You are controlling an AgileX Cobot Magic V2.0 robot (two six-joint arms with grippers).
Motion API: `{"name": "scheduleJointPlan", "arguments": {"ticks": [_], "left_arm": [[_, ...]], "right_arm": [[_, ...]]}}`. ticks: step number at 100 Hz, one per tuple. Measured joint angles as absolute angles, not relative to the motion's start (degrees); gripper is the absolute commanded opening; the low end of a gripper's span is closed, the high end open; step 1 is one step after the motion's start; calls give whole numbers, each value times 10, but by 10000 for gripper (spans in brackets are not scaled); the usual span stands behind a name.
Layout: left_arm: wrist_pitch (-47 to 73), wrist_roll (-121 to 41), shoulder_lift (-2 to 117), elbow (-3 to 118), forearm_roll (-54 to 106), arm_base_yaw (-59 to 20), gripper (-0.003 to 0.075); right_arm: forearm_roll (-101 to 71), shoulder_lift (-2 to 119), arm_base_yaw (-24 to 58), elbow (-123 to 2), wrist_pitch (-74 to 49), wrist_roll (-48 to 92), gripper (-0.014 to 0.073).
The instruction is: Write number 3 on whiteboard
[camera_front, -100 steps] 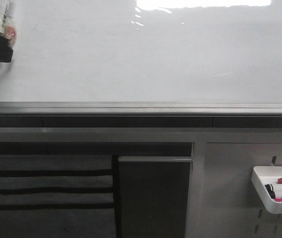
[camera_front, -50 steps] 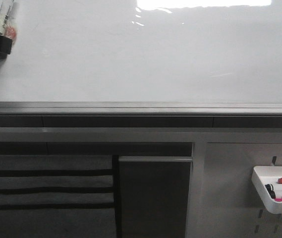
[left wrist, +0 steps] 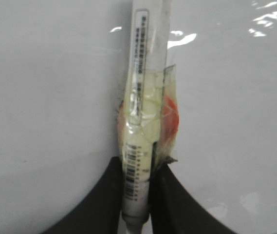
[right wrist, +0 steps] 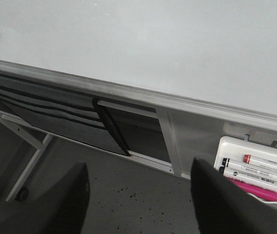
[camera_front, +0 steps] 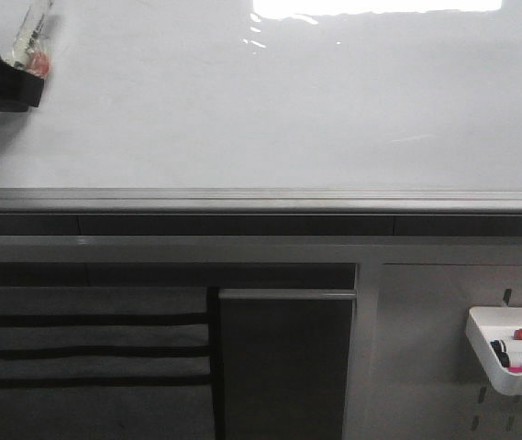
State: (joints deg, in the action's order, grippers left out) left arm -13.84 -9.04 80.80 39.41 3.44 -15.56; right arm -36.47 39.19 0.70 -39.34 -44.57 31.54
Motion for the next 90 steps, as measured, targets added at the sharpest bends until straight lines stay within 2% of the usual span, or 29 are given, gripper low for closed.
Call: {"name": "scheduleJointPlan", "arguments": {"ticks": [10,28,48,67,90], "left_arm": [[-71,-90,773,403,17,-161,-20],[150,-100,709,458,-6,-181,-20],[385,-259,665,533,66,-242,-20],[538,-469,660,578,242,-294,-20],[584,-596,658,583,334,-348,-20]], "right_arm": [[-373,398,7,-402,-453,315,406],[-379,449,7,-454,-516,327,406],[-417,533,21,-532,-602,407,406],[-427,612,132,-590,-646,496,406],[-431,662,263,-618,-621,601,406]]}}
